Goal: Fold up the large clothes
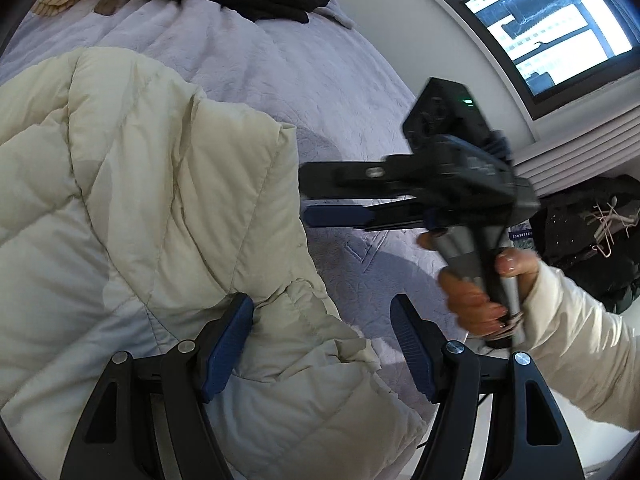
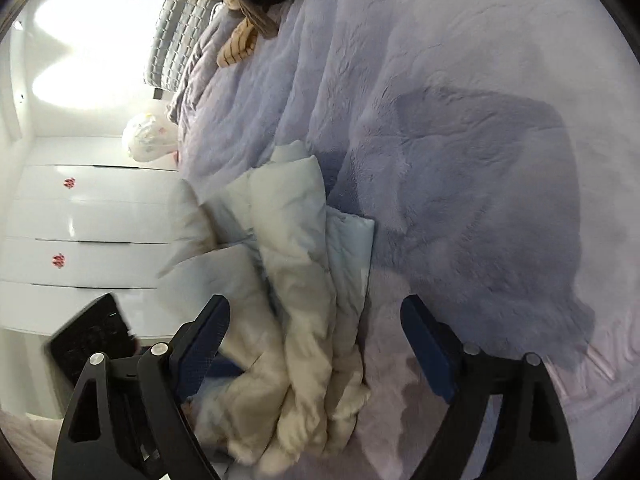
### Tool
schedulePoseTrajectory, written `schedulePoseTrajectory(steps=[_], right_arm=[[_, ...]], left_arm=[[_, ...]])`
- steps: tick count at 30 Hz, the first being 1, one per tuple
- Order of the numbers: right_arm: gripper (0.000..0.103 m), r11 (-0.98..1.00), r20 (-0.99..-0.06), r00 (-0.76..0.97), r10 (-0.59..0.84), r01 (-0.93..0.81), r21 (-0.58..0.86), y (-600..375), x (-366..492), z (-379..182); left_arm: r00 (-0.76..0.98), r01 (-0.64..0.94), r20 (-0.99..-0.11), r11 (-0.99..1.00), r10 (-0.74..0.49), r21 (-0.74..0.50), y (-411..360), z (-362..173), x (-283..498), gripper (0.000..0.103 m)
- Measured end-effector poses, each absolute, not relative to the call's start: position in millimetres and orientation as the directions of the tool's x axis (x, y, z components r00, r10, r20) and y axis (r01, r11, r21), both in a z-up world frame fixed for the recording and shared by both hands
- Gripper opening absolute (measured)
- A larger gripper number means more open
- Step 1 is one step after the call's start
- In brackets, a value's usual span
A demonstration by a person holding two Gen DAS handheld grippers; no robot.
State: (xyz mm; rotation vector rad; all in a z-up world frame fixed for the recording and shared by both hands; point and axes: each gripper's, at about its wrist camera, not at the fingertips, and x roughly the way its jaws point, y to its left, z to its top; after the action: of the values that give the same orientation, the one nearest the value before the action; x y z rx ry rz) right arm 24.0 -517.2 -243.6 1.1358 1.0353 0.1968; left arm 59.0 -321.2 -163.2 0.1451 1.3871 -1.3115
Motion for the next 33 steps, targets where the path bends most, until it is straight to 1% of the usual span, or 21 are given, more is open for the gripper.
schedulePoseTrajectory(steps=[2, 3, 4, 5, 6, 9, 14, 17, 19, 20, 24, 27, 29, 33], right_arm=[[0.09, 0.461, -0.575, 0.546, 0.61, 0.346, 0.817, -519, 16, -237], [0.092, 0.463, -0.573, 0.543, 0.613, 0.341, 0.818, -520, 15, -234], [0.098, 0.463, -0.57, 0.542, 0.618, 0.335, 0.82, -521, 13, -232], [0.102, 0.465, -0.568, 0.541, 0.62, 0.33, 0.821, -522, 11, -230], [0.103, 0.467, -0.563, 0.542, 0.623, 0.319, 0.824, -521, 11, -228], [0.103, 0.465, -0.551, 0.525, 0.649, 0.3, 0.833, -519, 0, -228], [0.103, 0.476, -0.551, 0.467, 0.691, 0.278, 0.834, -498, 38, -236], [0.103, 0.494, -0.569, 0.42, 0.707, 0.283, 0.822, -484, 63, -245], [0.103, 0.527, -0.603, 0.384, 0.7, 0.293, 0.798, -475, 75, -253], [0.103, 0.537, -0.615, 0.371, 0.696, 0.3, 0.789, -472, 78, -258], [0.103, 0.499, -0.599, 0.372, 0.709, 0.335, 0.799, -469, 85, -280], [0.103, 0.478, -0.584, 0.385, 0.714, 0.341, 0.809, -470, 88, -285], [0.103, 0.482, -0.586, 0.383, 0.714, 0.337, 0.809, -470, 87, -286], [0.103, 0.485, -0.591, 0.384, 0.709, 0.343, 0.804, -469, 90, -287]], left_arm=[[-0.324, 0.728, -0.759, 0.363, -0.565, -0.582, -322, -163, 60, 0.071], [-0.321, 0.732, -0.762, 0.363, -0.563, -0.576, -323, -163, 59, 0.071], [-0.318, 0.736, -0.765, 0.362, -0.561, -0.571, -324, -163, 58, 0.071], [-0.315, 0.739, -0.767, 0.362, -0.559, -0.568, -325, -162, 58, 0.071], [-0.312, 0.743, -0.769, 0.362, -0.557, -0.564, -325, -163, 58, 0.071], [-0.304, 0.755, -0.776, 0.357, -0.553, -0.55, -326, -163, 56, 0.071], [-0.291, 0.774, -0.786, 0.349, -0.546, -0.528, -326, -160, 54, 0.071], [-0.281, 0.783, -0.791, 0.347, -0.543, -0.516, -325, -157, 51, 0.071], [-0.272, 0.789, -0.801, 0.352, -0.534, -0.503, -324, -154, 50, 0.071], [-0.266, 0.793, -0.805, 0.355, -0.53, -0.496, -323, -151, 48, 0.071], [-0.232, 0.792, -0.802, 0.372, -0.55, -0.484, -304, -126, 50, 0.071], [-0.178, 0.758, -0.8, 0.438, -0.573, -0.483, -274, -107, 68, 0.071], [-0.125, 0.726, -0.819, 0.511, -0.56, -0.46, -252, -98, 84, 0.087], [-0.045, 0.637, -0.827, 0.622, -0.56, -0.455, -204, -93, 117, 0.087]])
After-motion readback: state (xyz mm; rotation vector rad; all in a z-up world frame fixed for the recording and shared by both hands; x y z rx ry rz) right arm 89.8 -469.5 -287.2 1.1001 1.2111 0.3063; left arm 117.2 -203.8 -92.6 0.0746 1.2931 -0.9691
